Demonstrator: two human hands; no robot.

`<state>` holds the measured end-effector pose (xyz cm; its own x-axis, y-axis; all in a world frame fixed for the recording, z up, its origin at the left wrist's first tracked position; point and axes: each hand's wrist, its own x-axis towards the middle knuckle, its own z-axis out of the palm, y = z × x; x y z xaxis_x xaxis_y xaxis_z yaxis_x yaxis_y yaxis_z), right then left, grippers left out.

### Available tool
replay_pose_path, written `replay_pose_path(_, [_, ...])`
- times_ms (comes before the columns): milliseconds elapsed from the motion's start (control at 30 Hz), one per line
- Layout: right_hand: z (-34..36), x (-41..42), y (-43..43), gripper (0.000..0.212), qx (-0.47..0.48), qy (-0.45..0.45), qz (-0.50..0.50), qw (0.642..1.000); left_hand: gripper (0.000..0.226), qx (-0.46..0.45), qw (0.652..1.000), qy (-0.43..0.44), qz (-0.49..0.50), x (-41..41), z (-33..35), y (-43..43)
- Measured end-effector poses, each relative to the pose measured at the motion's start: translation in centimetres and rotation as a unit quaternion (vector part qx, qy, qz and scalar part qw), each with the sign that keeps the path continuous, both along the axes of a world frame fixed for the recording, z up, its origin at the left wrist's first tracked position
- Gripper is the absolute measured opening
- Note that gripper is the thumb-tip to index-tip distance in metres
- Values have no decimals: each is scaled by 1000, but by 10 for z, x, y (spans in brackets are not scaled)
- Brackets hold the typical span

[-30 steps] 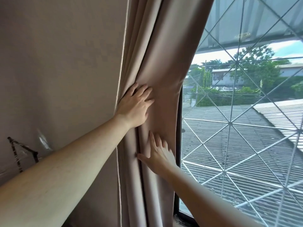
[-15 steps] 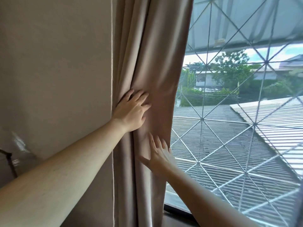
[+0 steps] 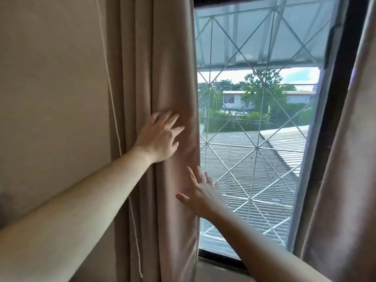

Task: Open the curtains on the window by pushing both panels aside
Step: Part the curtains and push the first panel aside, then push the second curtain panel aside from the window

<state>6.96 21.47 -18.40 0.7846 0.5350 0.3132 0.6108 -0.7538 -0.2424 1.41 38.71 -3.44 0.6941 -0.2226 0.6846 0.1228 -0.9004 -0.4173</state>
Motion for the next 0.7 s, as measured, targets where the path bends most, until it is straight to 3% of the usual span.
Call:
replay_pose_path(333, [4, -11, -129, 97, -24, -39, -41, 998, 62, -30, 997, 39, -60, 9, -8, -118])
replay_pose_path(700, [17, -32, -254, 94, -46, -62, -108, 991, 68, -2, 990, 57, -127, 14, -1, -233])
